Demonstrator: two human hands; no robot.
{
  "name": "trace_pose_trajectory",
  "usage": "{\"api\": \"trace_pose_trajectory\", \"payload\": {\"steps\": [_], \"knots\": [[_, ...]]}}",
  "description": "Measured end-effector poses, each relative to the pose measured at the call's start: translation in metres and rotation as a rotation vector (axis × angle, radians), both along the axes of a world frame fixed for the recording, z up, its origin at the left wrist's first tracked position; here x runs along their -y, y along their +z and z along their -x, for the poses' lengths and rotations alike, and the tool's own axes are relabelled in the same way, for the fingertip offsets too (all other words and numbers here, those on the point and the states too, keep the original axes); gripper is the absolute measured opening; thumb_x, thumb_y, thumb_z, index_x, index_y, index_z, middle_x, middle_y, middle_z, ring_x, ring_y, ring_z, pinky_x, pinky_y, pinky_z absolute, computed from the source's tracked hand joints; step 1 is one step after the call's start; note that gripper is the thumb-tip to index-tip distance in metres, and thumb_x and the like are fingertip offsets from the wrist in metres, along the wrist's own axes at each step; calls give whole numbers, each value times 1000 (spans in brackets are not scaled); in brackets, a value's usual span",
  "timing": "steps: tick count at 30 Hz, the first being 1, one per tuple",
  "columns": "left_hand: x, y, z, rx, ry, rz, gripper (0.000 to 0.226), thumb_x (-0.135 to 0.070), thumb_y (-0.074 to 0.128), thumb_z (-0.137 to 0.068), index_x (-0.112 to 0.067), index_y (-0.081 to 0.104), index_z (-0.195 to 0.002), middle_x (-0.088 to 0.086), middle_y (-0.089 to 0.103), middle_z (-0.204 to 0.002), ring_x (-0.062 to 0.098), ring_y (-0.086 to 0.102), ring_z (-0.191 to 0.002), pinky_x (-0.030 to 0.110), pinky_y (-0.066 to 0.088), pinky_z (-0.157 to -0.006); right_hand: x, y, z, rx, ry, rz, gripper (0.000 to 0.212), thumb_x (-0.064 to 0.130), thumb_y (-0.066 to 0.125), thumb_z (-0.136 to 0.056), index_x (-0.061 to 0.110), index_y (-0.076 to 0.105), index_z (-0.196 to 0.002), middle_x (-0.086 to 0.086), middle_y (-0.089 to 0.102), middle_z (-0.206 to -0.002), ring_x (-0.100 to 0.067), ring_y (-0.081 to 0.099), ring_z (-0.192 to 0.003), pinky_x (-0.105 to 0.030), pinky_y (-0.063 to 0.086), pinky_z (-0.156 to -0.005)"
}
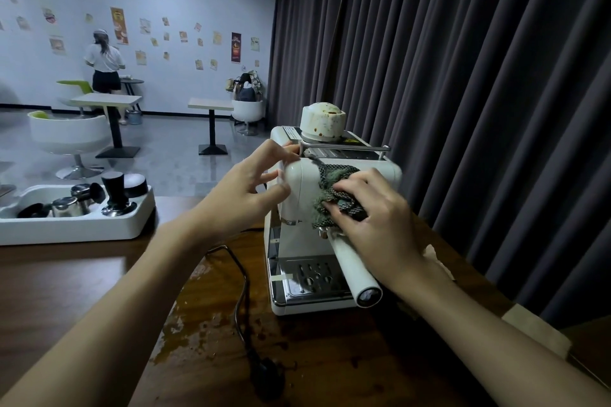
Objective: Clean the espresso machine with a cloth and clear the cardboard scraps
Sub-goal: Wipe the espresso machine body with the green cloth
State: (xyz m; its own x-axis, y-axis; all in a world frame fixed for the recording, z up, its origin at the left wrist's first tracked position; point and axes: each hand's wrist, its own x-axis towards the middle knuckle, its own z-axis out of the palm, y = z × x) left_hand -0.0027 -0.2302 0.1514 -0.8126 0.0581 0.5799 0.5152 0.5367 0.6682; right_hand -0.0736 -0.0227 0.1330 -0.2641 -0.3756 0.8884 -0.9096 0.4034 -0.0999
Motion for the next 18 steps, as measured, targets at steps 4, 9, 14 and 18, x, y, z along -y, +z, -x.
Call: {"api": "trace_pose_trajectory", "payload": {"steps": [4,9,14,18], "knots": [[1,-2,1,-5,13,27,29,-24,60,-88,-42,49,-108,-23,52,-138,-10,44,-133,28,39,-112,-25,-6,10,27,-91,72,21,5,80,-76,2,68,-93,-7,61,-90,-11,54,-82,-6,39,-79],[1,0,-1,23,6,28,36,-25,61,-87,-56,48,-102,-33,48,-135,-14,44,-130,12,39,-106,-53,-11,24,85,-129,46,21,10,79,-78,2,67,-93,-5,60,-91,-11,55,-85,-13,42,-80],[3,-2,1,13,-3,34,40,-13,66,-93,-45,48,-107,-28,48,-138,-12,41,-134,17,37,-110,-41,-1,19,30,-111,-30,21,12,80,-77,2,68,-92,-6,62,-90,-16,59,-83,-20,46,-78],[5,-5,2,-8,-30,35,35,-7,64,-94,-30,48,-115,-21,45,-144,-7,34,-142,24,35,-116,-17,5,8,1,-33,-65,23,9,82,-74,1,68,-91,-8,61,-88,-19,59,-80,-18,43,-77]]}}
